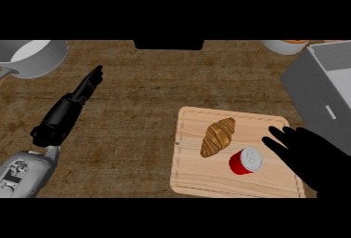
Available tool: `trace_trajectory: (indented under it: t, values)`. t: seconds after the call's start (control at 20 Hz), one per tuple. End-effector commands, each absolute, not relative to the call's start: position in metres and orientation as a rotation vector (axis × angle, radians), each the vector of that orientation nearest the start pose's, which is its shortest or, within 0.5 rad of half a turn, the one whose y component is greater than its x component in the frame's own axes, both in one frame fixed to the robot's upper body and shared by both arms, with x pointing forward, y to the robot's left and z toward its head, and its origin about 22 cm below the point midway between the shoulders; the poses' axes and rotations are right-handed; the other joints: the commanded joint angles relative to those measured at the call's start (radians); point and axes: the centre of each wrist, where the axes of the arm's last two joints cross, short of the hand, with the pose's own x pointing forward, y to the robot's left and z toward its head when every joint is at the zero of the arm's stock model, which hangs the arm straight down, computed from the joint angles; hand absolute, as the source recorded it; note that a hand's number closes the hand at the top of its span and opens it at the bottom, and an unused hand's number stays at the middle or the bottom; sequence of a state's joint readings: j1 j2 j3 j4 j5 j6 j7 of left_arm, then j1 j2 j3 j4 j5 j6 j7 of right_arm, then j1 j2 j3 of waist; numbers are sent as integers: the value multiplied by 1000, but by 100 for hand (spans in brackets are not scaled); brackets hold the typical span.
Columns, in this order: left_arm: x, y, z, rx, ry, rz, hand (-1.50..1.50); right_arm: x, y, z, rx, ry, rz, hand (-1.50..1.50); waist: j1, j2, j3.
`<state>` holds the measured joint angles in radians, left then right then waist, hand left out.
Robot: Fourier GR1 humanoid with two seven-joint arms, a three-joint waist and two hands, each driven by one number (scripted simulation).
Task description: Pick the can from the cutting board and place it in the cardboard box
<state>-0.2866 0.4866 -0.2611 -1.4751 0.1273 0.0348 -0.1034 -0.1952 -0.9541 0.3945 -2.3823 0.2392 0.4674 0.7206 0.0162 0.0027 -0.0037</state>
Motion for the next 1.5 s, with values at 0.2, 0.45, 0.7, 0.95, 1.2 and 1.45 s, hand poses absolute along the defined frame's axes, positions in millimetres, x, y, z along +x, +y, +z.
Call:
trace_trajectory:
  t: [0.2,0.45,0.7,0.95,1.2,1.45]
  values:
    - [289,269,64,89,-1749,-534,0,164,-164,192,-719,-1127,1565,-150,0,-4,2]
    - [287,272,66,93,-1734,-536,0,175,-156,186,-750,-1103,1543,-150,-7,-5,3]
    - [294,271,63,95,-1752,-522,0,193,-152,165,-839,-1084,1542,-150,-12,-3,3]
    - [306,266,71,96,-1745,-509,0,177,-147,169,-833,-1078,1581,-150,-20,-4,3]
    - [285,272,57,98,-1747,-541,0,202,-133,144,-862,-1015,1578,-150,-13,-3,3]
    - [294,264,79,90,-1749,-524,0,204,-144,127,-884,-994,1583,-150,-15,-3,4]
